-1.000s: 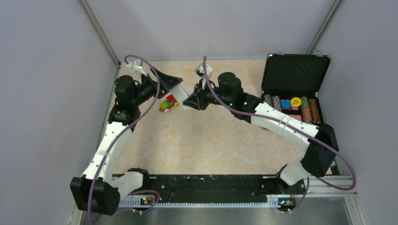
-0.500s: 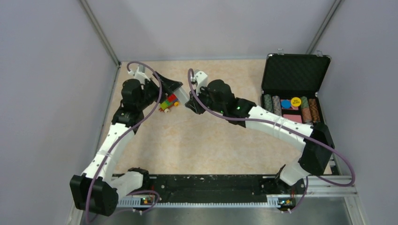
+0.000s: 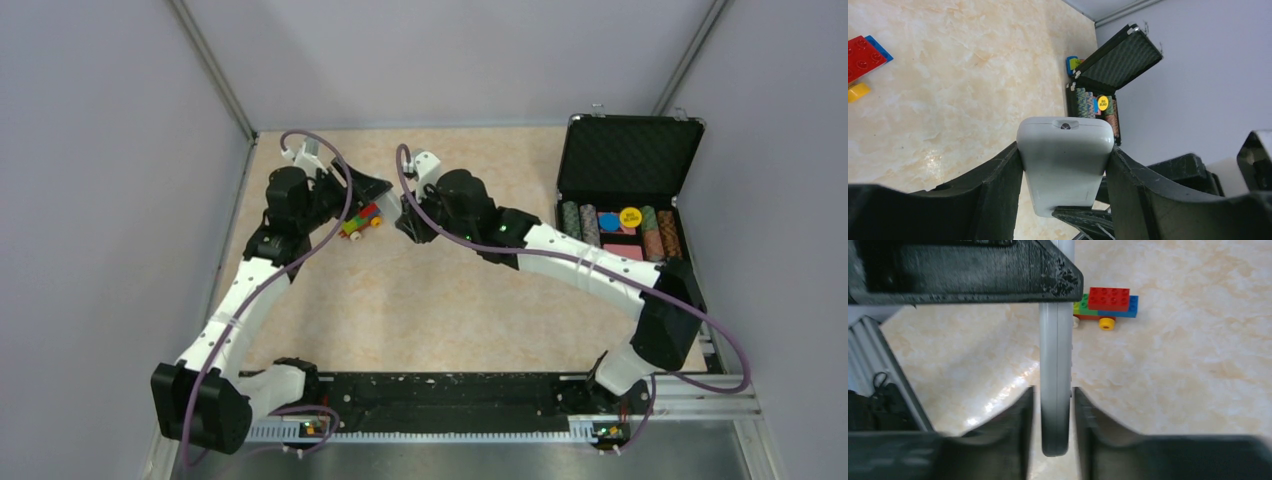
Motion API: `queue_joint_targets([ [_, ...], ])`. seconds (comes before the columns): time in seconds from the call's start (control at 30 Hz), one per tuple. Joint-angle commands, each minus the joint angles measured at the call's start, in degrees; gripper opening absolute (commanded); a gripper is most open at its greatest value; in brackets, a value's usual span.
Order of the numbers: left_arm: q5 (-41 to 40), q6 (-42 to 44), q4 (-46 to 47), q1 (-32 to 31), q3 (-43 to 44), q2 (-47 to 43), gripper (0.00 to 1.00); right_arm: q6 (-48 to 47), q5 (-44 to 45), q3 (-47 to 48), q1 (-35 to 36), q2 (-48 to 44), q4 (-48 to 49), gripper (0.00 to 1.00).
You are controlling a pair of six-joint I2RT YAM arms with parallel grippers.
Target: Load the batteries into the remote control
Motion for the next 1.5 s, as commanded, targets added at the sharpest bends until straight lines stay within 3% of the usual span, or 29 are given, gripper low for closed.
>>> queue_joint_targets([
  [0.0, 1.7, 5.8, -1.3, -0.4, 3.3, 0.6, 0.00, 1.3, -1.3, 3.6, 0.7, -1.3, 3.8, 0.46],
  [0.03, 2.0, 7.7, -2.5, -0.4, 4.3, 0.6, 0.00, 1.4, -2.1, 3.7, 0.6, -1.8, 3.2, 0.60],
  [0.1, 3.2, 11.9, -4.5, -0.3, 6.3, 0.5, 0.00, 2.5, -5.1, 3.9, -0.7, -2.9, 2.0, 0.73],
  [0.23, 8.7, 18.1, -5.7, 0.7, 8.3, -0.4, 0.00, 6.7, -15.5, 1.7, -5.3, -6.6, 4.4, 0.85],
  [0.5, 29.4, 15.6, 8.5, 1.8, 6.5, -2.3, 0.00, 12.5, -32.1, -1.5, -10.2, -8.8, 12.6, 0.91],
  [0.7, 35.5, 8.8, 18.2, 1.8, 4.8, -3.0, 0.00, 17.6, -40.5, -3.7, -10.2, -7.3, 19.7, 0.91],
  [0.93, 38.9, 6.7, 22.0, 1.8, 4.1, -3.5, 0.00, 19.5, -41.7, -5.8, -10.2, -7.4, 22.3, 0.91],
  [1.07, 40.1, 4.7, 25.4, 1.8, 3.2, -3.7, 0.00, 21.4, -43.2, -6.6, -10.2, -6.8, 24.0, 0.83],
  [1.37, 39.8, 3.9, 26.5, 1.9, 2.8, -3.6, 0.00, 27.3, -45.6, -6.7, -10.2, -4.4, 27.1, 0.36],
  [1.4, 39.6, 4.2, 26.1, 1.9, 2.8, -3.7, 0.04, 27.4, -45.1, -6.7, -10.3, -4.5, 27.0, 0.32],
  [1.43, 39.2, 4.8, 24.8, 1.9, 3.1, -3.7, 0.17, 27.4, -44.2, -6.9, -10.3, -4.6, 26.5, 0.31],
  [1.47, 37.9, 7.1, 21.1, 1.9, 4.2, -3.8, 0.37, 27.3, -43.1, -7.1, -10.4, -4.9, 26.2, 0.29],
])
